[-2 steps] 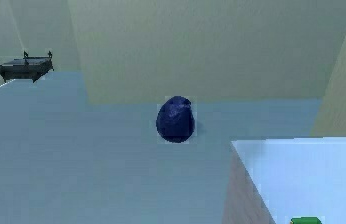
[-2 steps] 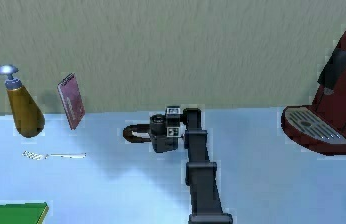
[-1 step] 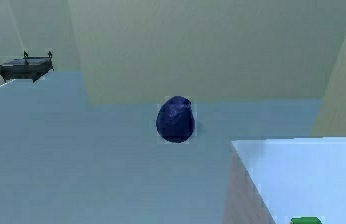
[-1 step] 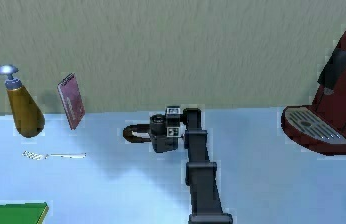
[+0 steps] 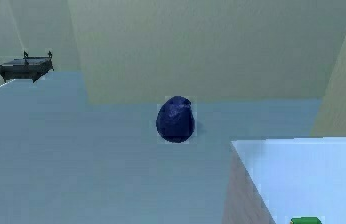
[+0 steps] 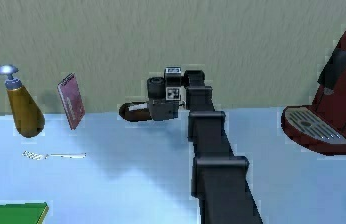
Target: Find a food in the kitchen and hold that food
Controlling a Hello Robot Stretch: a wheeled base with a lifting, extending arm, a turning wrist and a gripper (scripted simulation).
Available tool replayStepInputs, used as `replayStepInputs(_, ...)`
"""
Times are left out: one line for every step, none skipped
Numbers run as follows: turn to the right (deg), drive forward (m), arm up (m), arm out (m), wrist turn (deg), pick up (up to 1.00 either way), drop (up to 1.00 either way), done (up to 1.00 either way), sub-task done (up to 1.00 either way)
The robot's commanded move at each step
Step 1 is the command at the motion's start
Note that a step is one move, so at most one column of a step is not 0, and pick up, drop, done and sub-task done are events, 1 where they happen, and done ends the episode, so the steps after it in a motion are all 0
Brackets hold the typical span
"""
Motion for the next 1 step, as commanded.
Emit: replayStepInputs(0.0,0.0,0.0,0.0,0.0,0.0,0.0,1.0,0.0)
